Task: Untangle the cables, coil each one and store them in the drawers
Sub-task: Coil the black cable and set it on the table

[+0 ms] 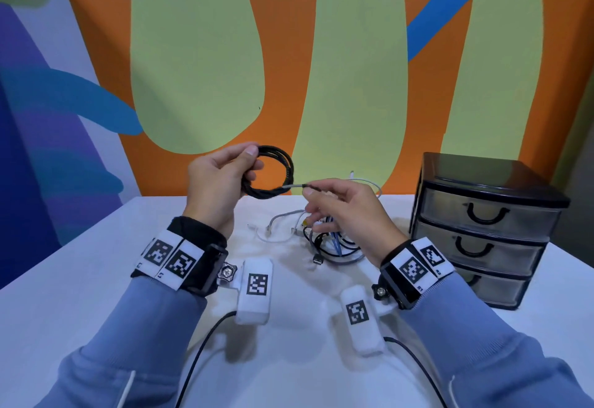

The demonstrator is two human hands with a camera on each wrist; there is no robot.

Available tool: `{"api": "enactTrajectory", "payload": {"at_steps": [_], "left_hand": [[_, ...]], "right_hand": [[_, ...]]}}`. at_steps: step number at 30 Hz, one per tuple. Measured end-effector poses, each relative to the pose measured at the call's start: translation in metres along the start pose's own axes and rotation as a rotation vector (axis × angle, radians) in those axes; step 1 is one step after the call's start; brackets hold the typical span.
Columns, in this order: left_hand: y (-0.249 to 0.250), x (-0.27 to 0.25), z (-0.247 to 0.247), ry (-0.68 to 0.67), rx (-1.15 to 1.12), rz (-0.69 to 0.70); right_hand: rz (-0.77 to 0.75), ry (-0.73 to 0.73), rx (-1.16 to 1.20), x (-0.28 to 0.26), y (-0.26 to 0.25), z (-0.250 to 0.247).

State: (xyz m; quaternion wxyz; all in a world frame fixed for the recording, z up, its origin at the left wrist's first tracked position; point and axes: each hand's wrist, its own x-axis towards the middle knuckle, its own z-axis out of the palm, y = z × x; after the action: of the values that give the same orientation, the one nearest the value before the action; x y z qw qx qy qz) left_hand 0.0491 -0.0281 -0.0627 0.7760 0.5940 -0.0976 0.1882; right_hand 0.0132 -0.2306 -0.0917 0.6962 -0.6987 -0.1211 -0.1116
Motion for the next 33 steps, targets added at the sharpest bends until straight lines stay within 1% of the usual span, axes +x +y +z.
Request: {"api": "enactTrajectory", "payload": {"at_steps": [3,5,8,11,13,16,19,21,24,31,33], "left_hand": [[0.001,0.001,-0.005,0.03,-0.019,-0.035],[0.0,-0.001,-0.003,0.005,-0.018,-0.071],[0.001,-0.005,0.003,-0.058,-0.046,-0.104],[0.002,-0.007,0.006,-0.108,-0.038,-0.079],[0.0,-0.01,0.008,-0.132,-0.017,-0.052],[-0.003,-0.014,0.013,-0.193,-0.013,-0.036],[-0.004,-0.017,0.017,-0.28,-0.002,-0.028],[-0.005,-0.018,0.018,-0.314,0.009,-0.01],[-0.008,-0.017,0.018,-0.313,0.016,0.03],[-0.012,-0.011,0.015,-0.251,0.08,0.138],[-0.013,-0.008,0.014,-0.23,0.095,0.151]], "right_hand": [[-0.019,0.059,0.087,0.0,0.002,-0.002],[-0.035,0.101,0.182,0.0,0.001,-0.003],[-0.017,0.113,0.373,0.0,-0.002,-0.006],[0.023,0.112,0.534,0.001,-0.006,-0.007],[0.03,0.141,0.577,0.002,-0.007,-0.006],[0.01,0.209,0.554,0.003,-0.004,-0.005],[0.031,0.253,0.477,0.004,0.0,-0.006],[0.03,0.215,0.363,0.004,0.002,-0.005],[0.01,0.139,0.247,0.002,0.003,-0.002],[0.03,-0.014,0.28,-0.003,-0.004,0.0],[0.022,-0.025,0.295,-0.004,-0.004,-0.001]]}}
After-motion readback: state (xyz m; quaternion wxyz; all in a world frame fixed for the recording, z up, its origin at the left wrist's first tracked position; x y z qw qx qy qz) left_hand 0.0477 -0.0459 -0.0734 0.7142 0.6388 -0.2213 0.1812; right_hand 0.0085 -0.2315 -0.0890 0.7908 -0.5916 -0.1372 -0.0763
